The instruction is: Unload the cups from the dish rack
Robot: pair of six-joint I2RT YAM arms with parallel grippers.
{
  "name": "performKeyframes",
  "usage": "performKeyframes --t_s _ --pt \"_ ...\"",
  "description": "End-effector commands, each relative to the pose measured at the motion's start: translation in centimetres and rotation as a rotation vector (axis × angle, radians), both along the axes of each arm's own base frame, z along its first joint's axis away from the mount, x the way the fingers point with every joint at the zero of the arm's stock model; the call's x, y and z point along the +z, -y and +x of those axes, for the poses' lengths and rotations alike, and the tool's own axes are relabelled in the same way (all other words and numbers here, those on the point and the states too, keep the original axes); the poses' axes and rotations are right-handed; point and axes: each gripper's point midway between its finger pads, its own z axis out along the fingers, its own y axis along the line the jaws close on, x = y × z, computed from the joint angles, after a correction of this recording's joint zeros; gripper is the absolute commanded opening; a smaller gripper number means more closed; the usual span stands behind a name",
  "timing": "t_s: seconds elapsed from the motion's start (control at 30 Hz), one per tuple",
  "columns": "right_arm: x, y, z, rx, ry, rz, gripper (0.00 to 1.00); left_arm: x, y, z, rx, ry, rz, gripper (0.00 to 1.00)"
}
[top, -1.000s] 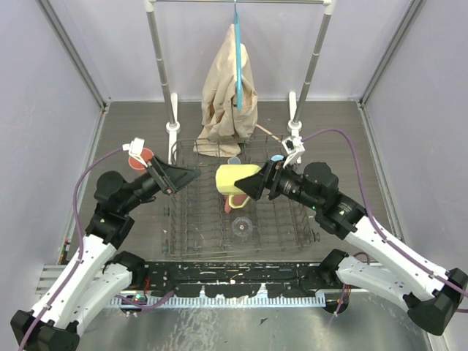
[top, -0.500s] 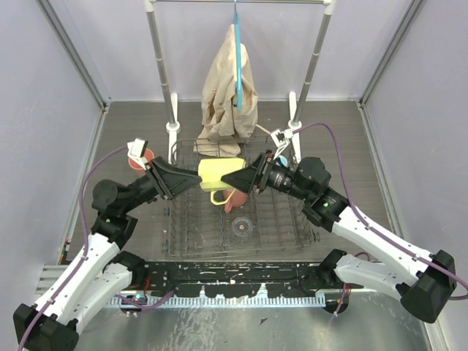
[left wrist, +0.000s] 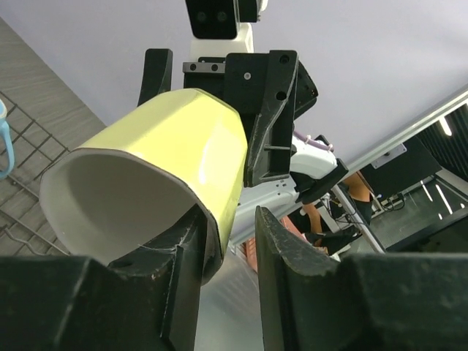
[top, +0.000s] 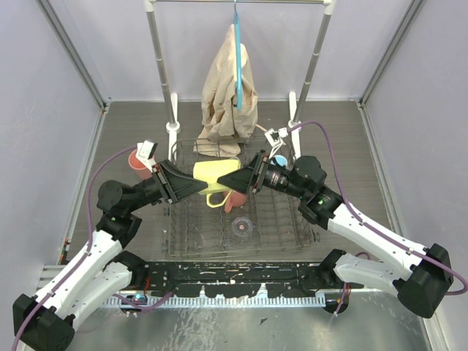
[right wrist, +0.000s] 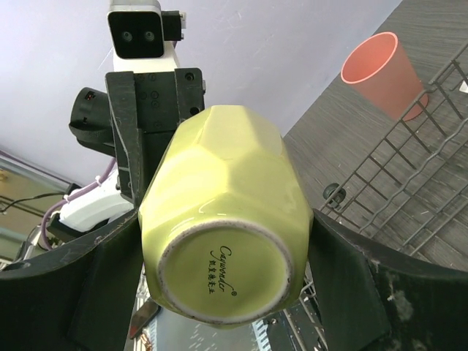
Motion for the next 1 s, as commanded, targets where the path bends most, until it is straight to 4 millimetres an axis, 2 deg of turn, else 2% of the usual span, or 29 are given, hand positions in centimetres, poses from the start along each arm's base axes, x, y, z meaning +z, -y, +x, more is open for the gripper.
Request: performKeyframes --t_s 0.0,0.03,0.17,0.33,0.37,0.4,0.43,0.5,0.57,0.73,0.97 --pt "6.4 0.5 -1.0 0.019 0.150 0.163 0.01 0.0 0.1 -0.5 -0.017 0.021 -0.008 0.39" --pt "6.4 0.5 -1.0 0.023 0.149 0.163 0.01 0.0 0.2 -0.5 -0.022 0.021 -0.007 0.36" --pt "6.2 0.5 -1.1 0.024 0.148 0.161 0.01 0.3 0.2 -0.6 -0.019 0.026 -0.013 0.03" --pt "6.0 0.6 -1.2 0.023 0.148 0.158 0.01 0.6 -0.1 -0.5 0.011 0.021 -0.014 0.00" --pt "6.0 0.6 -1.1 0.021 0.149 0.156 0.05 0.6 -0.2 -0.4 0.018 0.016 -0.010 0.00" --pt "5.9 0.7 -1.1 0.019 0.148 0.152 0.13 0.7 -0.2 -0.4 0.022 0.016 -0.008 0.00" --pt "5.9 0.8 -1.1 0.015 0.151 0.152 0.23 0.9 -0.3 -0.5 0.025 0.019 -0.009 0.00" --pt "5.8 1.0 -1.1 0.001 0.153 0.149 0.55 1.1 -0.4 -0.4 0.040 0.021 -0.007 0.00" --pt "5.5 1.3 -1.0 -0.019 0.153 0.134 0.71 1.3 -0.6 -0.5 0.052 0.028 0.004 0.00" --pt "5.6 2.6 -0.8 -0.090 0.191 0.093 0.90 1.6 -1.0 -0.2 0.102 0.037 0.049 0.00" --pt "4.7 4.9 -0.3 -0.180 0.202 0.042 0.96 1.5 -1.3 0.3 0.144 0.040 0.103 0.00"
